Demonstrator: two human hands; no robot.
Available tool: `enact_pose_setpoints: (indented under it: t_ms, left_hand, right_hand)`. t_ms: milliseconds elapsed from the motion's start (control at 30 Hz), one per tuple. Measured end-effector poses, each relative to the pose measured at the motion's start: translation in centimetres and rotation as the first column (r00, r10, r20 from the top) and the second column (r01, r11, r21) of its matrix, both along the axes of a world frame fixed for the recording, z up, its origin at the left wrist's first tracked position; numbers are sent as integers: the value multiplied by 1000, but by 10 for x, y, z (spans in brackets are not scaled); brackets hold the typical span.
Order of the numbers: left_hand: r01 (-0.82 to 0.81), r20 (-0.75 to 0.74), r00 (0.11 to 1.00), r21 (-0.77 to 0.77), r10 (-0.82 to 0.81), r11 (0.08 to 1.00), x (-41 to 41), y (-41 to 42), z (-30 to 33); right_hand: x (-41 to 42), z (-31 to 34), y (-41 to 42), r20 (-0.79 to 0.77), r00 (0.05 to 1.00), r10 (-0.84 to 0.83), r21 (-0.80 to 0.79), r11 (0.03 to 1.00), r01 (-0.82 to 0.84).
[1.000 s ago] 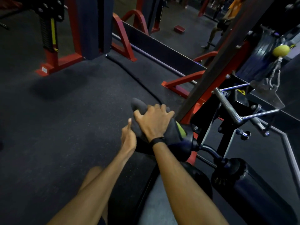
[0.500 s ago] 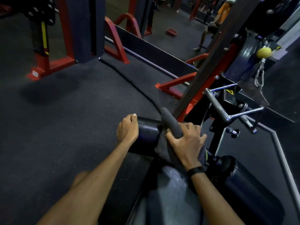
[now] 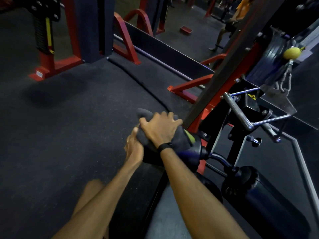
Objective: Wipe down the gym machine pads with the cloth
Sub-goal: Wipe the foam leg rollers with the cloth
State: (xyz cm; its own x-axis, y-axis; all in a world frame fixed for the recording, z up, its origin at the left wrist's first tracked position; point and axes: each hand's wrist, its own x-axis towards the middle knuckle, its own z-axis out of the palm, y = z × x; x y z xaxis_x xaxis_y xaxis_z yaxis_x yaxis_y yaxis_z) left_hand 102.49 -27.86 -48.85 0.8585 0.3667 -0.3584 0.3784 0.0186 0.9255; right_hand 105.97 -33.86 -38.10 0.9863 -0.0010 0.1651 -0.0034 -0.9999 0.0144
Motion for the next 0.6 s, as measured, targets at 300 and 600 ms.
enact_pose_setpoints:
  t_ms: [300,600]
  left_hand:
    - [-142,34,985,-385,167,912,-20,8,40]
    - [45,-11,999,380,-44,924,16,-5,60]
  right_hand:
    - [-62,-28,-64,312,862,400,21,904,-428]
    - [-39,-1,-135,152,965,-214,303,939,161]
